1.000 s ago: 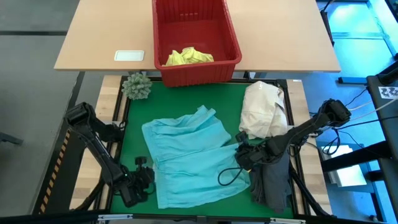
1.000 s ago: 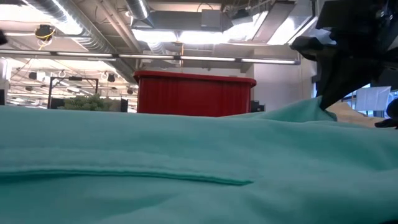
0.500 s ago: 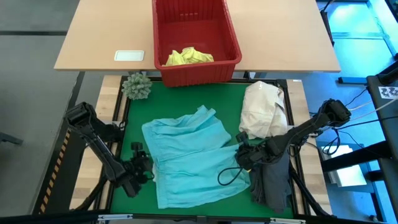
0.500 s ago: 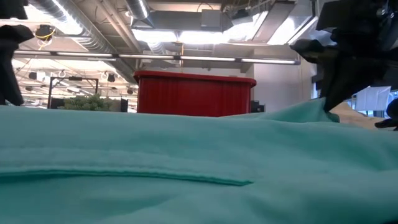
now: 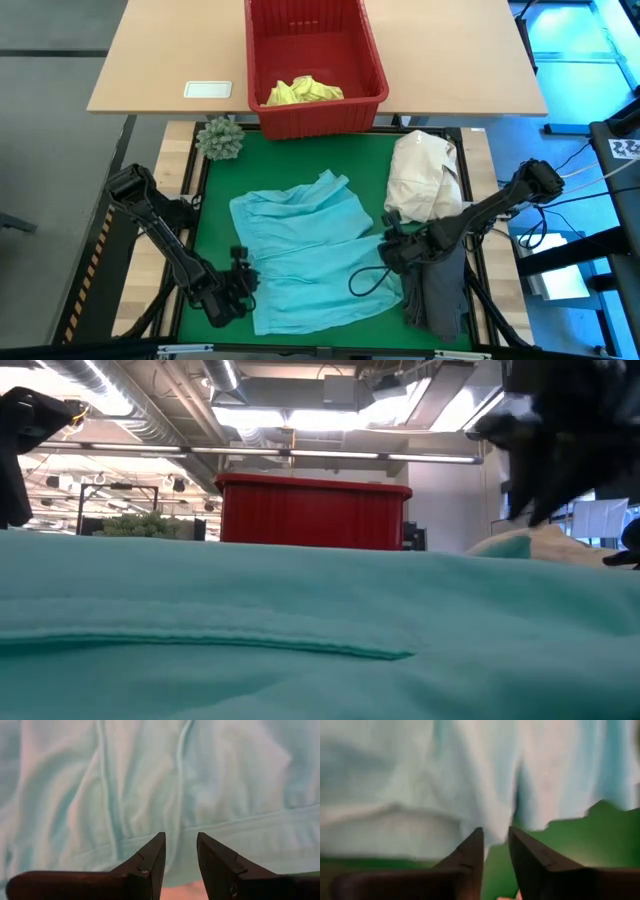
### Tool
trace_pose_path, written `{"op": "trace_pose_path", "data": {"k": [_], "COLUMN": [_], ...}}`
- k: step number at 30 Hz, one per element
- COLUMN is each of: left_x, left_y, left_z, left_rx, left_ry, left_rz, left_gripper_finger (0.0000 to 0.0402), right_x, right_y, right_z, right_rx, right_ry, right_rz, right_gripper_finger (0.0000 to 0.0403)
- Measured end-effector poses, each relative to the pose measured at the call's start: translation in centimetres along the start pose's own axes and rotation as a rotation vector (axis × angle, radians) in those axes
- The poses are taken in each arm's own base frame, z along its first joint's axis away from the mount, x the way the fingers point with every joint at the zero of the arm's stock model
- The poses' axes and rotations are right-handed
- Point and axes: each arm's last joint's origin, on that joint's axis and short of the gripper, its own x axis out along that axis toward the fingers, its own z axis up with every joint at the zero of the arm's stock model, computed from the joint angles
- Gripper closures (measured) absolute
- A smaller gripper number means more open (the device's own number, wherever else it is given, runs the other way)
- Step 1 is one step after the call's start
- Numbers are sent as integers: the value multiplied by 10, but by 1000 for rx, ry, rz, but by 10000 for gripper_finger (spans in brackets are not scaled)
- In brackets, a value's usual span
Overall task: Fold Laundry from Bin
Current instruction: Fold the blue short
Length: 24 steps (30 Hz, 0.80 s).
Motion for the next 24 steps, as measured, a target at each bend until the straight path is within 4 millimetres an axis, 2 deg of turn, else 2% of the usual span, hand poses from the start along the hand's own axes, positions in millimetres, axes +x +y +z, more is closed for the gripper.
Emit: {"op": "trace_pose_path", "data": {"k": [5, 9, 15, 20, 24], "left_x": [-1, -3, -2, 1, 7], "left_y": [-6, -16, -32, -32, -25], "left_z": [4, 14, 23, 24, 30], "left_rx": [-21, -22, 30, 57, 34], "left_ry": [-36, -105, -158, -147, -123], "left_rz": [-57, -173, -355, -372, -381], "left_gripper_finger": [296, 296, 296, 294, 270], "right_x": [-17, -18, -5, 7, 9], "right_y": [-7, -5, 12, 21, 19], "right_z": [24, 32, 48, 50, 51], "right_rx": [66, 88, 94, 50, 16], "right_ry": [-132, -210, -280, -255, -257], "right_rz": [19, 85, 209, 180, 125], "right_gripper_finger": [258, 237, 233, 232, 232]}}
